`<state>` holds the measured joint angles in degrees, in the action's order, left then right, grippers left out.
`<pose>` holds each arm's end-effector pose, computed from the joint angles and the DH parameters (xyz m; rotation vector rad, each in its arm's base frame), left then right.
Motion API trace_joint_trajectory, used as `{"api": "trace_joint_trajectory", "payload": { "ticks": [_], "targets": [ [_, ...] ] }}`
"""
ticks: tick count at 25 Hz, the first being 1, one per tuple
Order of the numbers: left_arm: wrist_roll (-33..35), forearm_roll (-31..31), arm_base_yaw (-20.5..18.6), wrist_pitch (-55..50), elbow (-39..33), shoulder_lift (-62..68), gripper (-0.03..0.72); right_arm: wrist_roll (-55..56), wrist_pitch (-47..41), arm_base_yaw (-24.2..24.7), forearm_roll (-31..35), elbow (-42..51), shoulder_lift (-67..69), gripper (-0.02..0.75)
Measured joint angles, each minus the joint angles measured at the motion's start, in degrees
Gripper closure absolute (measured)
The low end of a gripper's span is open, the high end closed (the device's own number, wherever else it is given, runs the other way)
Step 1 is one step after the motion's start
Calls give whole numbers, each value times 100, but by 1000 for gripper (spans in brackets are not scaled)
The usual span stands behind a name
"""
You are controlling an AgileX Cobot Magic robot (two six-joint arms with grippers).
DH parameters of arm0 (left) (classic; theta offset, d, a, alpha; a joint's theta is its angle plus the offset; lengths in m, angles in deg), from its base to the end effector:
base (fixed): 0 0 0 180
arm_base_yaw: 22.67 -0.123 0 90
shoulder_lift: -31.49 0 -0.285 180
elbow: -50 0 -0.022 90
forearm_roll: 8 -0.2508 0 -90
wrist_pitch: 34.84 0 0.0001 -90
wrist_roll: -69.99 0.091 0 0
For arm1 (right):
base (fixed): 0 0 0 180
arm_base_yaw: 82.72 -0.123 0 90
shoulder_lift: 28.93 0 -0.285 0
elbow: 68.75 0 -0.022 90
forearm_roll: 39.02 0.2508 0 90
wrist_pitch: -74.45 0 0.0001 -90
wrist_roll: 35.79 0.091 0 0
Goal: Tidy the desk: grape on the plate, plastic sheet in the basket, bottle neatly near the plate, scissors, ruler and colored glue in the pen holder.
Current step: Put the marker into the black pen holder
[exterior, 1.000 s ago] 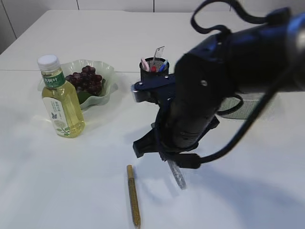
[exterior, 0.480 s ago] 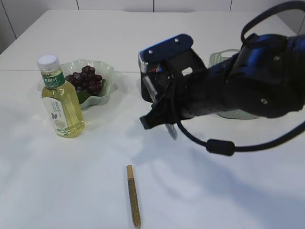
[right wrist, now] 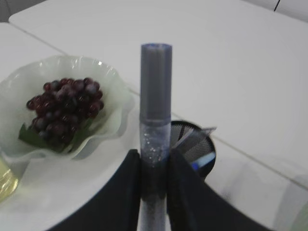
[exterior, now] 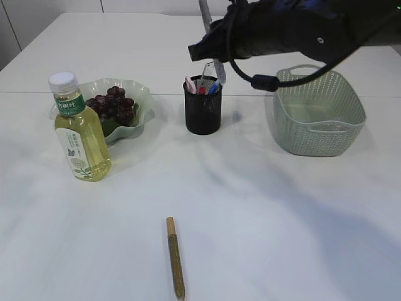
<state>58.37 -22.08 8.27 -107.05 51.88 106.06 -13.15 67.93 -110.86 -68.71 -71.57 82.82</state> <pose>0.1897 -0.0891 0.4213 0.4180 2.4476 0.0147 0.3839 0.1994 0.2893 -0.5685 1.9217 0.1818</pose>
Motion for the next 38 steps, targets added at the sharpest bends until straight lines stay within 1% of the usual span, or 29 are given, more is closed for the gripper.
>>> {"api": "trace_joint_trajectory", "payload": {
  "ticks": [3, 7, 12, 21, 27, 38],
  "targets": [
    [0, -139, 0, 0, 0, 0, 273, 0, 191, 136, -54, -665, 447, 584],
    [0, -279, 0, 0, 0, 0, 273, 10, 460, 171, -79, -1434, 1077, 584],
    [0, -458, 0, 0, 0, 0, 273, 10, 581, 182, -87, -2029, 1762, 584],
    [0, -557, 0, 0, 0, 10, 273, 10, 1166, 392, -100, -2113, 2304, 584],
    [0, -667, 0, 0, 0, 21, 273, 10, 1361, 477, -127, -2113, 2326, 584],
    [0, -667, 0, 0, 0, 230, 273, -2, 1585, 607, -130, -2127, 2475, 582]
  ]
}}
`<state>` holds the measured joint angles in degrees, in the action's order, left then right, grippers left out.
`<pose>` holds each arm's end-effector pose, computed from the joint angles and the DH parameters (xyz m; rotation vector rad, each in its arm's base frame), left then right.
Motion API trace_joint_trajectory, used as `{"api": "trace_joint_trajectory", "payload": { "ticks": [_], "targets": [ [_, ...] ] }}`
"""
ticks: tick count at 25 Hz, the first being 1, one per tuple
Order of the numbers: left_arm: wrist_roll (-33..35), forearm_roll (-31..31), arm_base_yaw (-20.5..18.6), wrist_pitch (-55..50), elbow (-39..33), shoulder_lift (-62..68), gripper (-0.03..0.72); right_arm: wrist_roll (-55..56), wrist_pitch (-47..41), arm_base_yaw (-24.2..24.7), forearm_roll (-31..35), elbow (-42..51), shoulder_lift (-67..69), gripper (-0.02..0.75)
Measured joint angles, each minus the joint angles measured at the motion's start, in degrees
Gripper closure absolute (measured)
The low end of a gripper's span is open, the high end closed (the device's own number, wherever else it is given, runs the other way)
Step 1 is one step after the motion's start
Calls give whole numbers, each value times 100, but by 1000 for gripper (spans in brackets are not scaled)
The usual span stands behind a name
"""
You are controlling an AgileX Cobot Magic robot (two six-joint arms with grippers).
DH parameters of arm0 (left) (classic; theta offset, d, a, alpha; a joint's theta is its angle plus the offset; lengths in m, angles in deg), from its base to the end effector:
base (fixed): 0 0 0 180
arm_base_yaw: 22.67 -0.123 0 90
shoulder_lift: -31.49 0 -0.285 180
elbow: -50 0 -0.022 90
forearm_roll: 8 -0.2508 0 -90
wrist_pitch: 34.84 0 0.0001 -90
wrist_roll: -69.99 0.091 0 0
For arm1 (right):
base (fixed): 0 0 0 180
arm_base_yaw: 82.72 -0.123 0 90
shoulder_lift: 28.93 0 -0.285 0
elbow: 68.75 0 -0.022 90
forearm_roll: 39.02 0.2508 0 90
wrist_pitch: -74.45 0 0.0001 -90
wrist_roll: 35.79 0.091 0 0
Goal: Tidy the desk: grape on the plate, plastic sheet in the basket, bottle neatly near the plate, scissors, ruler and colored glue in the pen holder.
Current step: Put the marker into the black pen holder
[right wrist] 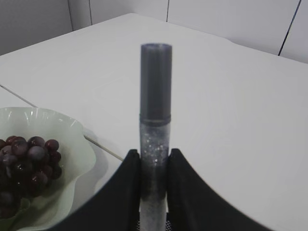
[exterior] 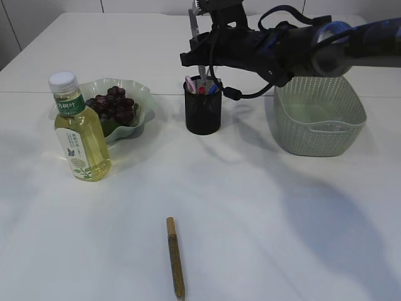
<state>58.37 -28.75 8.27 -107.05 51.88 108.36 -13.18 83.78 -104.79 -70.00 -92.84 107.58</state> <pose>0.2041 -0.0865 0.4156 0.4266 2.4381 0.1757 0.4928 0.2079 0.2212 -0.5318 1.7493 0.2490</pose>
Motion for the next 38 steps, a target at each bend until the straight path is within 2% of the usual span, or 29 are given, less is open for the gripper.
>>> {"api": "trace_joint_trajectory", "payload": {
  "ticks": [14, 17, 22, 27, 32, 38],
  "targets": [
    [0, -71, 0, 0, 0, 9, 273, 0, 214, 11, -10, -4, 178, 562],
    [0, -71, 0, 0, 0, 9, 273, 0, 227, 11, -10, -4, 178, 521],
    [0, -73, 0, 0, 0, 9, 273, 0, 256, 11, -10, -4, 178, 399],
    [0, -73, 0, 0, 0, 9, 273, 79, 210, 13, -10, -4, 167, 365],
    [0, -73, 0, 0, 0, 9, 273, 137, -442, 13, 11, -13, -191, 363],
    [-26, -73, 0, 0, 0, 9, 273, 618, -2110, -11, 116, -26, -1067, 363]
  ]
}}
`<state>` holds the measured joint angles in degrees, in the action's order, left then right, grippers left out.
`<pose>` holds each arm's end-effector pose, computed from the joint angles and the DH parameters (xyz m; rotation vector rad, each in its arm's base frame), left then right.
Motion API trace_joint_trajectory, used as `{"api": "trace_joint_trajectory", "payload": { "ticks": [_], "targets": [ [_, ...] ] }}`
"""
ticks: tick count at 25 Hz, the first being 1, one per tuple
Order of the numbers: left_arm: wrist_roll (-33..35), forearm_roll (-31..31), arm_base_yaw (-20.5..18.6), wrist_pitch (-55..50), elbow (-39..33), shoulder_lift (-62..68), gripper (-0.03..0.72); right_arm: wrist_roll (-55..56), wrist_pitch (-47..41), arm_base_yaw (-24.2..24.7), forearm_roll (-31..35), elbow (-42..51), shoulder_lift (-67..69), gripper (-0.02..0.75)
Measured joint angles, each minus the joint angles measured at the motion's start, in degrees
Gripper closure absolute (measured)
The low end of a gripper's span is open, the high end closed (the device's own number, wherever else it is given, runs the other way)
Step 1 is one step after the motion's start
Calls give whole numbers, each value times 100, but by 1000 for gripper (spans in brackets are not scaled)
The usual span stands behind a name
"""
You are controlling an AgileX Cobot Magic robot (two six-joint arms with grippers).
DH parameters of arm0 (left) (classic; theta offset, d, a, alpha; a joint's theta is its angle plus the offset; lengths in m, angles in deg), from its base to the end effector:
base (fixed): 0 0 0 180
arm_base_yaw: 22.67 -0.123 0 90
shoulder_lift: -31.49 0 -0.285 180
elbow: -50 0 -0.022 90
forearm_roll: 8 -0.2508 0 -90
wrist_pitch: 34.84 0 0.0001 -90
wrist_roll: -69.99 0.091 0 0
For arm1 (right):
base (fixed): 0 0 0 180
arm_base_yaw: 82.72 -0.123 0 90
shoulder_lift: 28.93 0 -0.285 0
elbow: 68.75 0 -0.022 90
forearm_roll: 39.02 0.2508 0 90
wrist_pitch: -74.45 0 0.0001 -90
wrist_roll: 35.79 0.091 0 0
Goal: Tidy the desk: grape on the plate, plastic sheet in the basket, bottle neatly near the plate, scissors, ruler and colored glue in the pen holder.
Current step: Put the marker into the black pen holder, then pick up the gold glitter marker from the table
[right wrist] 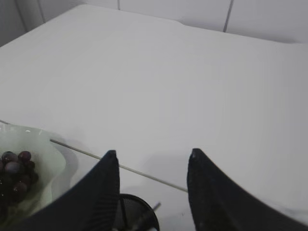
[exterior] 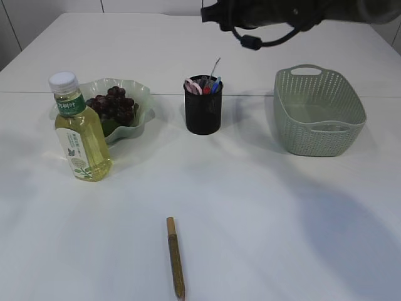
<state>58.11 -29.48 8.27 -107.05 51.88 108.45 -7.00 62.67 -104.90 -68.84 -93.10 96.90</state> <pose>0.2049 -0.0858 0.4157 0.4212 2.4349 0.1899 0.4675 0.1806 0.2921 -0.3176 1.9251 0.1510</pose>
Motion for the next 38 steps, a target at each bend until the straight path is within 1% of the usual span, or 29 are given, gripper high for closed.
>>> {"api": "trace_joint_trajectory", "payload": {
  "ticks": [4, 8, 11, 12, 14, 15, 17, 22, 23, 26, 30, 32, 34, 38],
  "targets": [
    [-52, 37, 0, 0, 0, 0, 273, 86, -1577, -124, 387, 0, -619, 363],
    [-64, 150, 0, 0, 0, 0, 273, 46, -3011, -293, 968, -25, -1073, 363],
    [-77, 213, 0, 0, 0, 0, 273, -403, -4230, -343, 1725, -37, -1227, 363],
    [-77, 248, 0, 0, 0, 0, 273, -609, -4586, -343, 2074, -37, -1250, 363],
    [-103, 422, 0, 0, 0, 0, 273, -956, -5397, -353, 2694, -37, -1263, 363],
    [-111, 539, 0, 0, 0, 0, 273, -1103, -5627, -353, 2982, -37, -1263, 363],
    [-111, 687, 0, 0, 0, 0, 273, -1273, -5838, -377, 3356, -37, -1263, 363],
    [-116, 794, 0, 0, 0, 0, 273, -1277, -5903, -479, 3632, -37, -1263, 363],
    [-116, 816, 0, 0, 0, 0, 273, -1235, -5908, -552, 3693, -37, -1263, 351],
    [-116, 863, 0, 0, 0, 0, 273, -1071, -5908, -898, 3769, 13, -1263, 371],
    [-116, 867, 0, 0, 0, 0, 273, -861, -5908, -1464, 3857, 356, -1263, 374],
    [-116, 867, 0, 0, 0, -11, 273, -813, -5917, -1610, 4009, 469, -1221, 375],
    [-116, 867, 0, 0, 0, -22, 273, -802, -5917, -1638, 4227, 493, -1116, 374],
    [-116, 876, 0, 0, 0, -92, 273, -740, -5906, -1675, 4323, 493, -776, 375]
  ]
}}
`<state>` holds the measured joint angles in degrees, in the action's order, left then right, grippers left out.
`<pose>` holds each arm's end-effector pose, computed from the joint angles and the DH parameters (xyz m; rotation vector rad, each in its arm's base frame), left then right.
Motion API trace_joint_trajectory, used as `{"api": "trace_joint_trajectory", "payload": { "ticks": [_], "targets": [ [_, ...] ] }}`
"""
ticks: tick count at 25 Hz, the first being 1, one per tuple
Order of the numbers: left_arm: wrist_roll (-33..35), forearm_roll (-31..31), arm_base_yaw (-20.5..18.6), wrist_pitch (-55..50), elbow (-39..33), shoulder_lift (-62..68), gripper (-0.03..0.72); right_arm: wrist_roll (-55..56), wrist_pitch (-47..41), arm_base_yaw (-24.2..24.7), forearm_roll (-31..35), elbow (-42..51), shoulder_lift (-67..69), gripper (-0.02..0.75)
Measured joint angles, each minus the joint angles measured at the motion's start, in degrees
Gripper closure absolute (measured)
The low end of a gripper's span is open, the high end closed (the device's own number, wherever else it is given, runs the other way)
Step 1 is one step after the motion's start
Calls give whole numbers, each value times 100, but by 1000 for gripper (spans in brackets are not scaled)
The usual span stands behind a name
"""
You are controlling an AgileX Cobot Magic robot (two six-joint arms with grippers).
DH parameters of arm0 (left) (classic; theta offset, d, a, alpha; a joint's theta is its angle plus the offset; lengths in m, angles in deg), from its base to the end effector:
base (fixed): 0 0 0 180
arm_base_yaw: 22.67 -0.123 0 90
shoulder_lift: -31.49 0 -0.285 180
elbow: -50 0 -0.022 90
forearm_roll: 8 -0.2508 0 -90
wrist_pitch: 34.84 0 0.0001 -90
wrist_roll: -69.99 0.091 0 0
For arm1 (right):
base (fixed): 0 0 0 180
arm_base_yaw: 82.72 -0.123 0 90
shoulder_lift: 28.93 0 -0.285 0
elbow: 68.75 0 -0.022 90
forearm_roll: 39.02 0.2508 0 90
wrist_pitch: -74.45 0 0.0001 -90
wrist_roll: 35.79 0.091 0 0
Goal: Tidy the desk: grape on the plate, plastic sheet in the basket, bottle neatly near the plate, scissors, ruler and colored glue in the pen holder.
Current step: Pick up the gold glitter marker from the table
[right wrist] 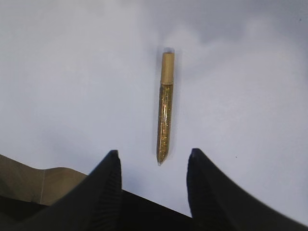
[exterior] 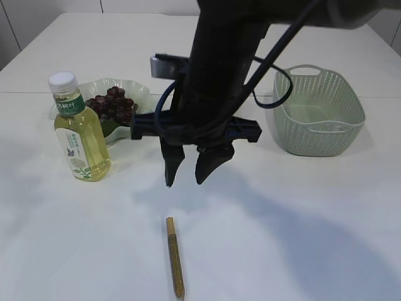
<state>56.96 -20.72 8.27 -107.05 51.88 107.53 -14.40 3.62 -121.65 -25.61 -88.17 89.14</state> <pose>0.1953 -0.0948 0.4154 0.3964 2.4838 -0.0130 0.3004 0.2683 0.2713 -0.3813 3.0420 0.4454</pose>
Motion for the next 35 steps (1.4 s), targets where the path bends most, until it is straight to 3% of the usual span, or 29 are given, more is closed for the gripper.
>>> {"api": "trace_joint_trajectory", "payload": {
  "ticks": [15, 27, 35],
  "targets": [
    [0, 0, 0, 0, 0, -228, 273, 246, 67, -370, -88, 0, 1105, 378],
    [0, 0, 0, 0, 0, -385, 273, 259, 101, -454, -119, 0, 1417, 440],
    [0, 0, 0, 0, 0, -429, 273, 270, 462, -505, -131, 0, 1584, 388]
  ]
}}
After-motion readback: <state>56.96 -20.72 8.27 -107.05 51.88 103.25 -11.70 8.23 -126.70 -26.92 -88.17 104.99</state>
